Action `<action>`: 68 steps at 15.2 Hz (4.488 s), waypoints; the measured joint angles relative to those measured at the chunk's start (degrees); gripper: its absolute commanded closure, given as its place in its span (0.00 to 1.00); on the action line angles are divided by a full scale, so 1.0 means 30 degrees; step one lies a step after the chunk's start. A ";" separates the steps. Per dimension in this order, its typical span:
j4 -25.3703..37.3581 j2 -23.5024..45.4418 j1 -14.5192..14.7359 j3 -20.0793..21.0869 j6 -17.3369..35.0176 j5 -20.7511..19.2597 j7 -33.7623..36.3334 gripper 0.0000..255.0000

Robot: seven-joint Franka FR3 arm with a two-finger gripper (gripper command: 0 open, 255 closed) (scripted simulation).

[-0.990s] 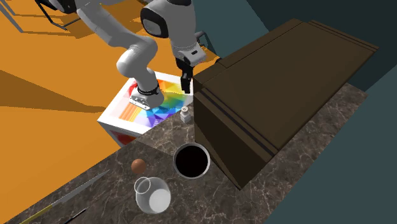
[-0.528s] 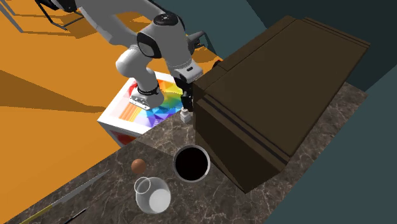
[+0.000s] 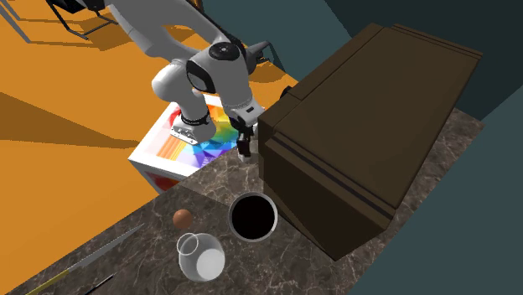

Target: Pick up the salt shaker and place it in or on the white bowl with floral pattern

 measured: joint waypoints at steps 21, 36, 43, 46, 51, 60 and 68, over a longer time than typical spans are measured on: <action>0.0117 0.0008 -0.0075 0.0154 -0.3037 0.0162 -0.0094 1.00; 0.3120 -0.1507 0.0087 0.0933 -0.7538 0.0771 -0.0109 1.00; 0.4758 -0.1834 0.0203 0.1301 -0.9503 0.1066 -0.0076 1.00; 0.5596 -0.1738 0.0254 0.1371 -1.0240 0.1159 -0.0129 1.00; 0.6950 -0.1349 0.0352 0.1411 -1.1197 0.1285 -0.0243 1.00; 1.2375 0.4309 0.0627 -0.1537 -1.0735 0.1217 -0.3370 1.00; 1.8893 1.0229 0.0680 -0.4331 -1.1583 0.3095 -0.7075 1.00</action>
